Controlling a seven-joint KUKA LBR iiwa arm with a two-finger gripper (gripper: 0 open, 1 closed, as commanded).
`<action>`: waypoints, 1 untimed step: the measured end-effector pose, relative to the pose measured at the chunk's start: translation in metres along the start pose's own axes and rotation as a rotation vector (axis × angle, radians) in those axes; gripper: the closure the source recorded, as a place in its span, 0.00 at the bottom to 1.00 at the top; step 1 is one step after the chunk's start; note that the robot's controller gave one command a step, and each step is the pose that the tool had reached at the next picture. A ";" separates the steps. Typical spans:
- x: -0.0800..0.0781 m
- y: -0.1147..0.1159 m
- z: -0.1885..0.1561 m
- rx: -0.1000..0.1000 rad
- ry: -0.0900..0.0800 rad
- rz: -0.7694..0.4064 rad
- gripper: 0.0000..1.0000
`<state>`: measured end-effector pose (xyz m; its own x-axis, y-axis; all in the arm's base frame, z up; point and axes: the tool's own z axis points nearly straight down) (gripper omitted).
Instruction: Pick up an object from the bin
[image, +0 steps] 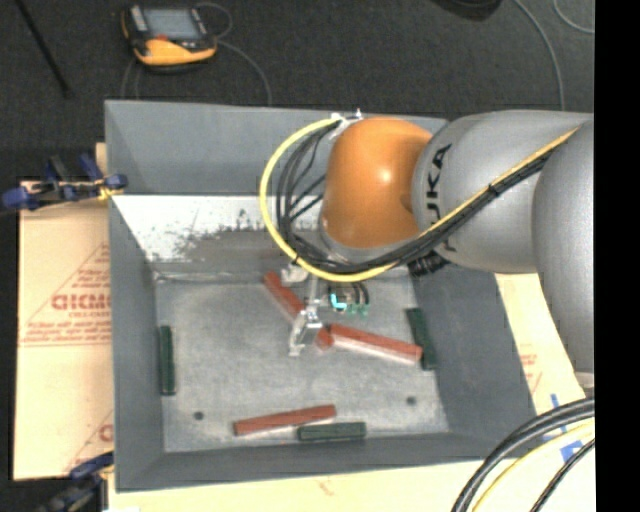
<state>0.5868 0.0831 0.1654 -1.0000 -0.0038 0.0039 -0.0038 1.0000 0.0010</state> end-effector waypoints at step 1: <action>-0.002 0.000 -0.004 -0.001 -0.008 0.002 0.00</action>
Offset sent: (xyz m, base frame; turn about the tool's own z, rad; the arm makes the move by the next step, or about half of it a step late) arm -0.0379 -0.0587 -0.0787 0.0024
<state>0.5886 0.0828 0.1699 -1.0000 -0.0022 -0.0037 -0.0022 1.0000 0.0016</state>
